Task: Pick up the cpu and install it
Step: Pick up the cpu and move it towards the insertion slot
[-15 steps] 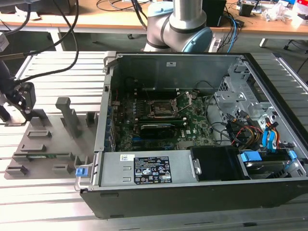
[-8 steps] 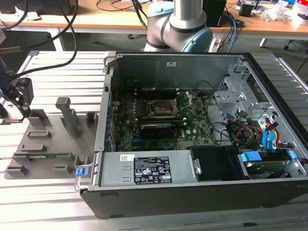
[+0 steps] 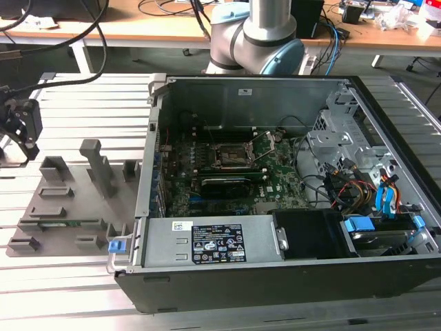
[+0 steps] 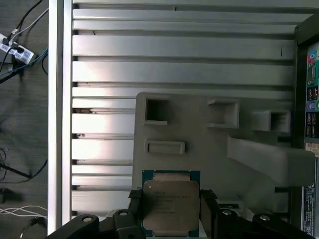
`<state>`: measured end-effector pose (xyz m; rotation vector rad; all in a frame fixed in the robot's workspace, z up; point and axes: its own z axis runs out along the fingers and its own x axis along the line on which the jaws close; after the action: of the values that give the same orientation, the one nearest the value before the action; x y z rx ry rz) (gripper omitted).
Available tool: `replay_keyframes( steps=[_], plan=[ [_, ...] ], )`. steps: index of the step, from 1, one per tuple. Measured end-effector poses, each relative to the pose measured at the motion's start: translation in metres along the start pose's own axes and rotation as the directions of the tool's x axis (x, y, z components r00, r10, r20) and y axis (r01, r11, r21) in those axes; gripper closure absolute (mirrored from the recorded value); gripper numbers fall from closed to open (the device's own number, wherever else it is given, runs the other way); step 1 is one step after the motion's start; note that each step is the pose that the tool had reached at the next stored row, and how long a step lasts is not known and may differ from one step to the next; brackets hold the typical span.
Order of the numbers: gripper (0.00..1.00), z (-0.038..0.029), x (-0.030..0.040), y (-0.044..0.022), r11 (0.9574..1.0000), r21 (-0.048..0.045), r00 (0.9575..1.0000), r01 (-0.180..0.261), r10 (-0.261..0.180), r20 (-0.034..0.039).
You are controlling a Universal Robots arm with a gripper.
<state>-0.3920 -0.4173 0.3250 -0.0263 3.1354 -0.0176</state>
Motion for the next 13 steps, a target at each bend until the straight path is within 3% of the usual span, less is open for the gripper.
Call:
replay_keyframes(
  steps=[2,4,8,11,13],
  plan=[
    [0.45,-0.0065,0.0,0.0,1.0,-0.0012,1.0,0.0,0.0,-0.0001],
    [0.45,-0.0141,-0.0001,0.0,0.9999,-0.0115,1.0,0.001,-0.001,0.0003],
    [0.45,-0.0281,-0.0005,0.0008,0.9998,-0.0187,1.0,0.002,-0.002,0.0003],
    [0.45,-0.0311,-0.0009,0.0041,0.9998,-0.0211,1.0,0.002,-0.002,0.0004],
    [0.45,-0.0337,-0.0015,0.0108,0.9997,-0.023,1.0,0.002,-0.002,0.0004]
  ],
)
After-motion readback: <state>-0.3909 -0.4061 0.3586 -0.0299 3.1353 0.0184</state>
